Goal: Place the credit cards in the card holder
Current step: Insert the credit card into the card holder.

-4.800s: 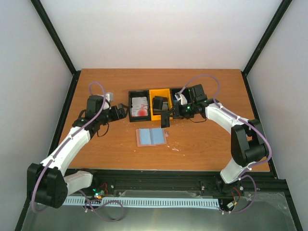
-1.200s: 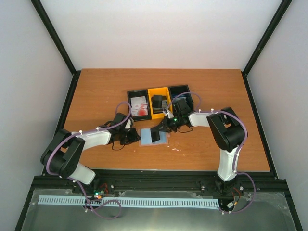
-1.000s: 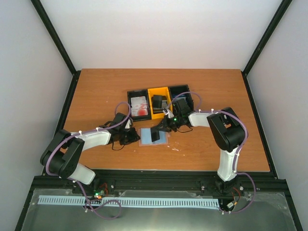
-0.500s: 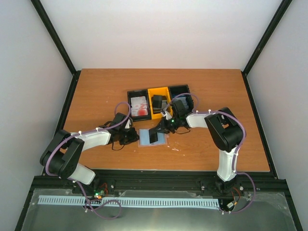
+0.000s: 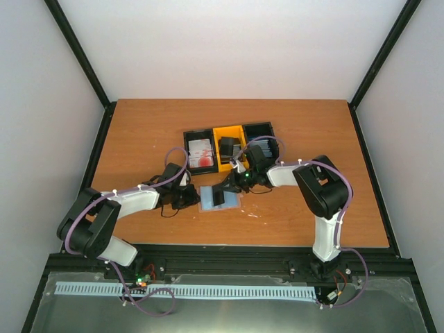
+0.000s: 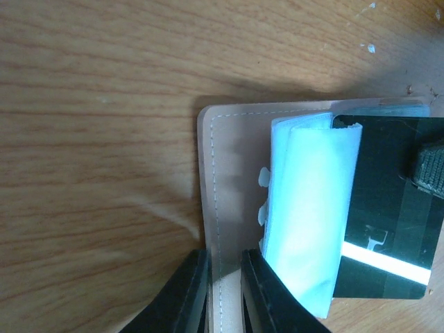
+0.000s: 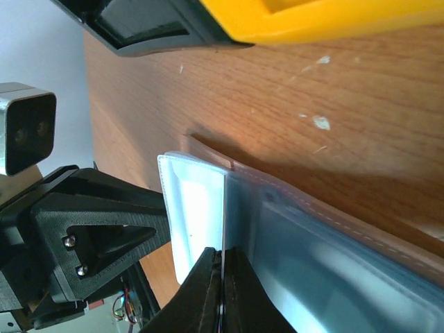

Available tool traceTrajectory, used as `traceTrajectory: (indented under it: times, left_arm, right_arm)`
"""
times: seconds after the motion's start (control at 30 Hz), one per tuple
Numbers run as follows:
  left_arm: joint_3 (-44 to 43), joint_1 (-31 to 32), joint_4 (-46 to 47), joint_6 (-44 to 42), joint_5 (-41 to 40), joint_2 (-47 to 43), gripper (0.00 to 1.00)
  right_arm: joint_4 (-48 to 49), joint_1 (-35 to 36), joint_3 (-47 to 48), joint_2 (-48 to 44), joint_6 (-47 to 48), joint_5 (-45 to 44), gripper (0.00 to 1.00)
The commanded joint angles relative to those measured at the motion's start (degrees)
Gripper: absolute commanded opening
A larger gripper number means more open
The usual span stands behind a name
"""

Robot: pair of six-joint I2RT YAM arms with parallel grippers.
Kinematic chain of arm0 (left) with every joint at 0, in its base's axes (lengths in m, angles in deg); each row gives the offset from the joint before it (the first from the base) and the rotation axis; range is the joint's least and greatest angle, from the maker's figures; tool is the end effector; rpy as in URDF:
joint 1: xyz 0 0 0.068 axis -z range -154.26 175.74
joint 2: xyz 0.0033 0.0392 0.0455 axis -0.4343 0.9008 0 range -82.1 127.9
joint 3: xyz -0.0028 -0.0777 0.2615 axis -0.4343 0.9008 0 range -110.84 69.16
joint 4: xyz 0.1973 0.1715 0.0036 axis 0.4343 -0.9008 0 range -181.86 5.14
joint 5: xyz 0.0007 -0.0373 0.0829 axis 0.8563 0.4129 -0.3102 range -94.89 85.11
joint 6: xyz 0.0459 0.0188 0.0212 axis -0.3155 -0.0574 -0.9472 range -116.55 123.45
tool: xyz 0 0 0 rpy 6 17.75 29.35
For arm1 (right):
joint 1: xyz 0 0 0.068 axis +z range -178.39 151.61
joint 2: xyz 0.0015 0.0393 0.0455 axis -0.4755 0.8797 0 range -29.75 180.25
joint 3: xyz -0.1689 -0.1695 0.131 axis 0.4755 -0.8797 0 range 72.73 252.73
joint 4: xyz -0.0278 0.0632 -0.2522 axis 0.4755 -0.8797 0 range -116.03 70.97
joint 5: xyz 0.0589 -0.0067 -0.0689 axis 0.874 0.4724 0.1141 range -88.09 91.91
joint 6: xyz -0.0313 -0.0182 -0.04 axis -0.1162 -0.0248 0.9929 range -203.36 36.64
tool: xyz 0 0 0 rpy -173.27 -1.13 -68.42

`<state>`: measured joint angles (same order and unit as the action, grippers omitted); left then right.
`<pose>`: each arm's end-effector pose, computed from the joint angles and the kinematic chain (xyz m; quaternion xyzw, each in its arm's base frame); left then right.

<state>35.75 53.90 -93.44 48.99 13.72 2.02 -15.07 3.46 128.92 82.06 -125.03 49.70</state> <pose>0.2147 -0.1278 0.1319 -0.1014 0.9472 -0.2815 0.1156 0.2975 0.2159 0.1134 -0.0586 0.8718 0.4862 0.0116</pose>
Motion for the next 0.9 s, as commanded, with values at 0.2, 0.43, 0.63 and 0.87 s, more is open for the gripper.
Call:
traceTrajectory:
  times: [0.2,0.43,0.63,0.87]
  left_arm:
    - [0.3,0.7,-1.6,0.1,-2.0,-1.1,0.15]
    - [0.3,0.7,-1.9,0.4,-2.6,-1.5,0.15]
    - [0.0,0.7,-2.0,0.4,-2.7,-1.6,0.15]
    - [1.1,0.7,-3.3,1.3,-4.7,-4.2,0.16]
  right_arm:
    - [-5.1,1.1,1.0,0.5,5.4,-4.5,0.03]
    - [-8.5,1.0,1.8,0.2,7.2,-9.3,0.04]
    - [-3.0,2.3,2.2,2.9,4.1,-1.6,0.09]
    - [-3.6,4.0,3.4,2.4,2.3,-3.7,0.12]
